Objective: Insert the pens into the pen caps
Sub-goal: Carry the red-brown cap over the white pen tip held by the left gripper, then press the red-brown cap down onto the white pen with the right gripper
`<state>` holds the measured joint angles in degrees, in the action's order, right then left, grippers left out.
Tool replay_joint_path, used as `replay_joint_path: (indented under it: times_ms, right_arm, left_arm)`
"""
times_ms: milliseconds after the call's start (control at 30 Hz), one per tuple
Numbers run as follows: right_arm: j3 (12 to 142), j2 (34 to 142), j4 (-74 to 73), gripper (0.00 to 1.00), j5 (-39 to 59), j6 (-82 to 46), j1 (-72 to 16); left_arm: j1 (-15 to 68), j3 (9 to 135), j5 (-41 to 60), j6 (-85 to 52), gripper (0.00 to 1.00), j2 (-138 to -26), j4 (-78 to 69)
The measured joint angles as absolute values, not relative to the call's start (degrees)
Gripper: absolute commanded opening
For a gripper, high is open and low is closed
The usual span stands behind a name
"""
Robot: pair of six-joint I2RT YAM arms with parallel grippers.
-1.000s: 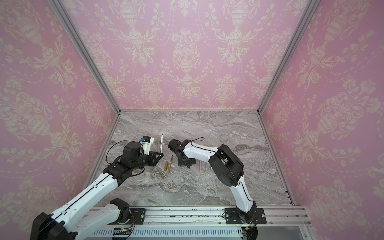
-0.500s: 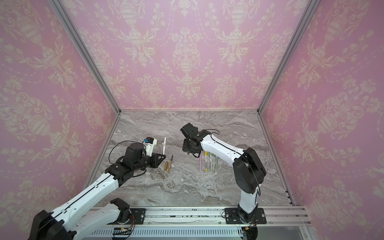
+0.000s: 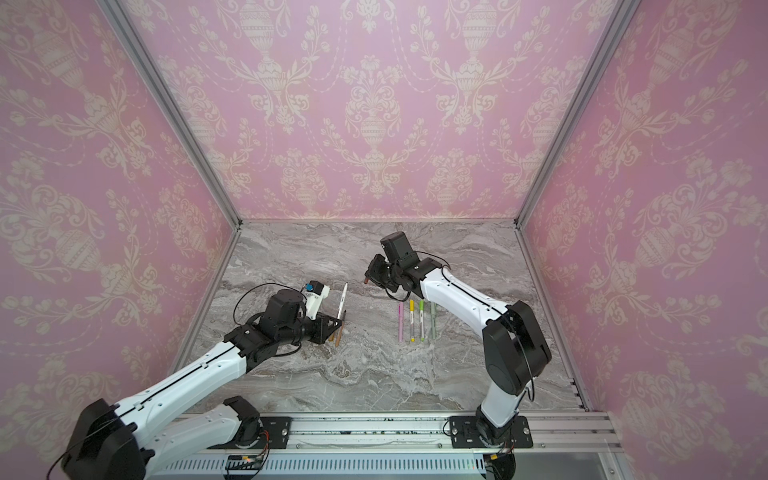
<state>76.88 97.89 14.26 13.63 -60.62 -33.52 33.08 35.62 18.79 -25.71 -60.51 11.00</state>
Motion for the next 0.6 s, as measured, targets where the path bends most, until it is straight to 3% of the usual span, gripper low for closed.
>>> replay_joint_path:
  times_ms: [600]
  right_arm:
    - [78.5,100.4,10.5,0.0,18.7,-63.1,-34.7]
  left_arm:
    - [34.0,35.6,18.9,-25.7,0.0,-62.8,9.9]
